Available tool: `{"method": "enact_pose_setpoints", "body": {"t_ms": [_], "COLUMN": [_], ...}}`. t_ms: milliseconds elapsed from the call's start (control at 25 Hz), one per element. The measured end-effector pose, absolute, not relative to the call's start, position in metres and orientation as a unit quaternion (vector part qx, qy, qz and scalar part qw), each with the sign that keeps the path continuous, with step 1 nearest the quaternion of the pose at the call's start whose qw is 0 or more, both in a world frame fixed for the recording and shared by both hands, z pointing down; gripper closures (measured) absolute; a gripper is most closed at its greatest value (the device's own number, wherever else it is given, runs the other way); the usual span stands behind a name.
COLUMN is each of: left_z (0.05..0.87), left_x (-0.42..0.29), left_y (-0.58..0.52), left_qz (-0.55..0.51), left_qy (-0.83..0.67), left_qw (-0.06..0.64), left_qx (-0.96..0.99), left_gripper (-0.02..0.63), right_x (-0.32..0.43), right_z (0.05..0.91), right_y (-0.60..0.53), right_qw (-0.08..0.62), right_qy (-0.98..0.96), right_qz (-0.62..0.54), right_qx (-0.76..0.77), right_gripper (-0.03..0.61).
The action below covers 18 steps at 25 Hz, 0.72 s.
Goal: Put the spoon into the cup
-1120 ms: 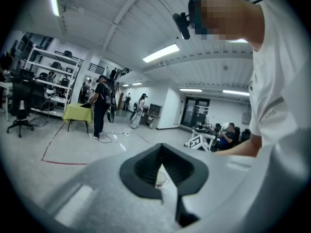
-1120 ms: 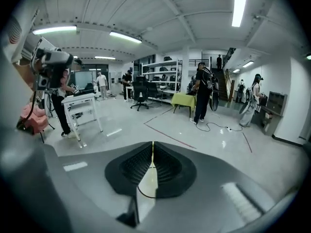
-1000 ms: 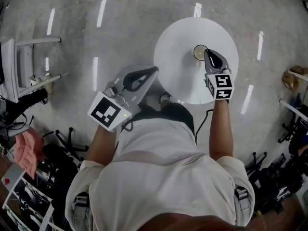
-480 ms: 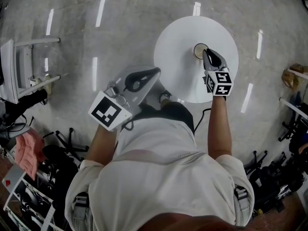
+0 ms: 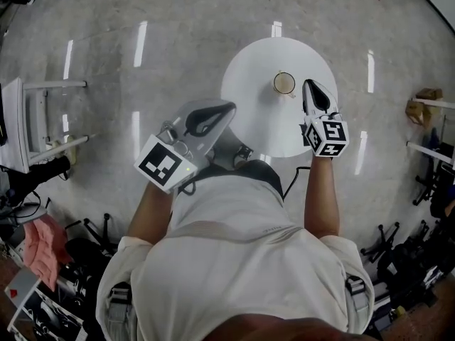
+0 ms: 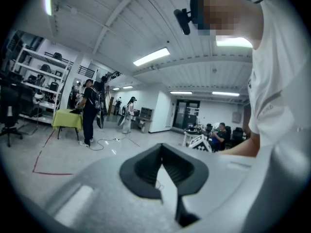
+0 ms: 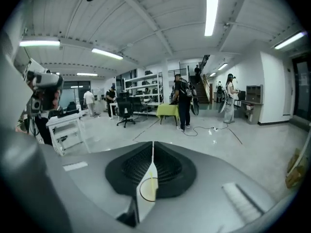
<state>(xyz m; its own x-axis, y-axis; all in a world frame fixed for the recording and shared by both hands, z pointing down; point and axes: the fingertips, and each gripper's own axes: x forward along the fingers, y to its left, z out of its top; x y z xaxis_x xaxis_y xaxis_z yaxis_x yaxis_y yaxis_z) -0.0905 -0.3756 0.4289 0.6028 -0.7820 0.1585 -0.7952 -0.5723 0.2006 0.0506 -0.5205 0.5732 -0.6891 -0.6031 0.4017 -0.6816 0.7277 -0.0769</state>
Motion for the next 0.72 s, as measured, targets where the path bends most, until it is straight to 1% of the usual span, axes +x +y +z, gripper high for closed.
{"method": "enact_pose_setpoints", "body": {"t_ms": [80,320,560,720], "left_z": [0.412,0.364,0.323,0.303], "left_x": [-0.084,-0.071,-0.089,-0.077], "left_y": [-0.375,-0.359,-0.359,-0.360], "left_qz": [0.023,0.015,0.015,0.010], "left_qy": [-0.439,-0.411,-0.405,-0.390], "left_qw": [0.112,0.066,0.010,-0.010], "left_qx": [0.891,0.909,0.914,0.921], "left_gripper": [0.611,0.611,0.611,0.611], "right_x": [0.057,0.065,0.063,0.074], "right_z": [0.540,0.442,0.352,0.323], "right_y": [-0.509,-0.467,-0.433,-0.412], "right_qw": [0.142,0.077,0.027,0.010], "right_qy": [-0.915,-0.922,-0.925,-0.925], "right_qz": [0.111,0.063,0.007,-0.003], "right_qx": [0.360,0.373,0.378,0.379], "right_gripper": [0.574,0.574,0.574,0.574]}}
